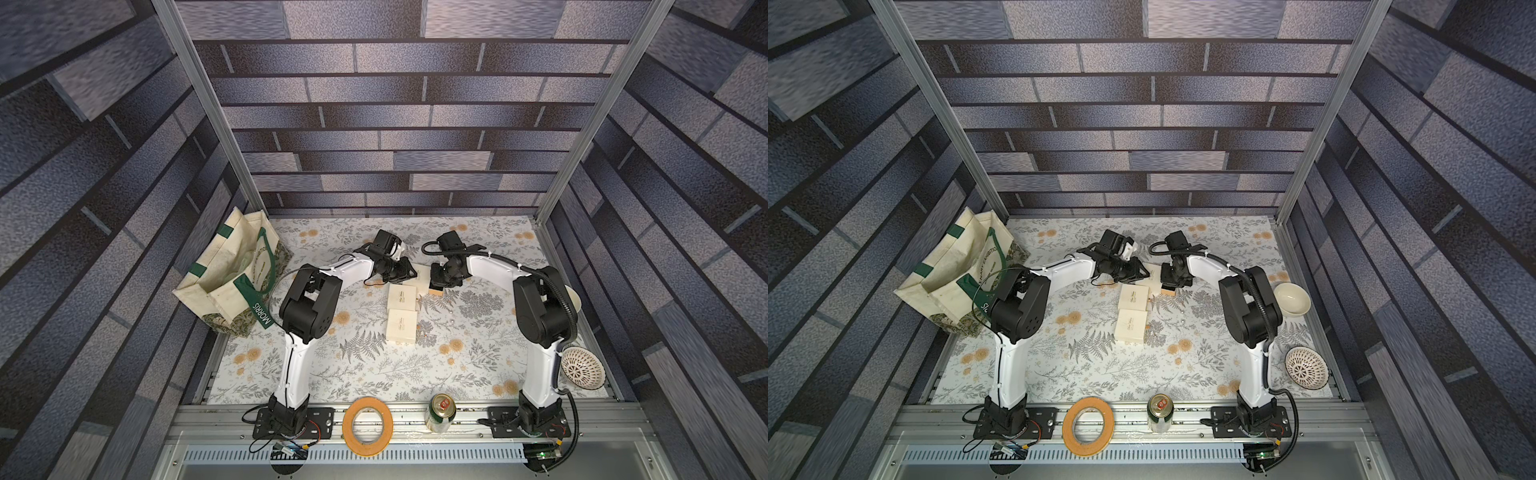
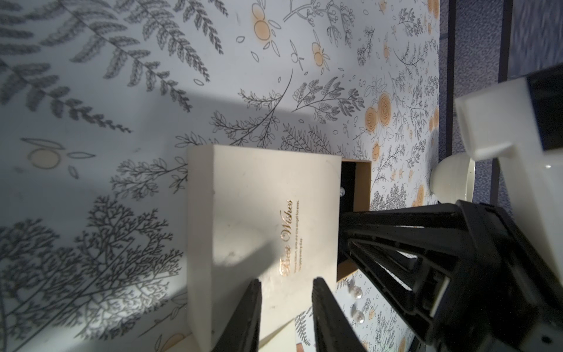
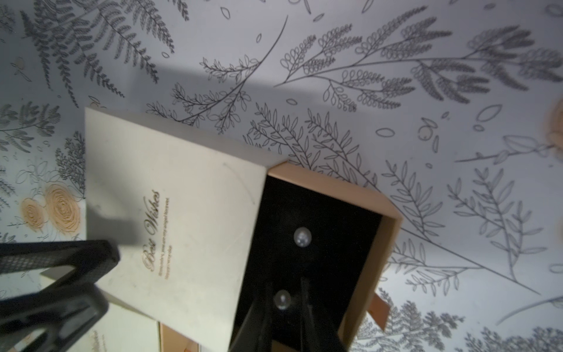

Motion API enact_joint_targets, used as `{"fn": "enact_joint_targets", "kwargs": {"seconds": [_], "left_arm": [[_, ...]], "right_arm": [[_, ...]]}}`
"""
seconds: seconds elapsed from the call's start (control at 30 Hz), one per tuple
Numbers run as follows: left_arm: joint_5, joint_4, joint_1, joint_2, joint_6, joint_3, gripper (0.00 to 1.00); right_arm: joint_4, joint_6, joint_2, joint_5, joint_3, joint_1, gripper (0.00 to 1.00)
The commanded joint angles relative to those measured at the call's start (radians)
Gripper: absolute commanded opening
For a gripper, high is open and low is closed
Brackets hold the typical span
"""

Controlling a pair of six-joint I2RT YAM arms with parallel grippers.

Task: Take out the earrings from the drawer-style jewelry box
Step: Pick up the earring from the drawer.

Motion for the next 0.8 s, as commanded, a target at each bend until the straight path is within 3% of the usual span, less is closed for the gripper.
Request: {"fn": "enact_joint_targets", "kwargs": {"seconds": [0.0, 0.77], "left_arm": [[-0.043, -0.076, 0.013, 0.0, 0.002, -0.025, 0.32], [-0.042, -0.076, 0.016, -0.002, 0.002, -0.031, 0.32]], "right_arm": [[-0.031, -0.012, 0.016, 0.014, 0.021, 0.008, 0.19], [-0.04, -0.021, 0.042, 0.068, 0.026, 0.027, 0.16]]}}
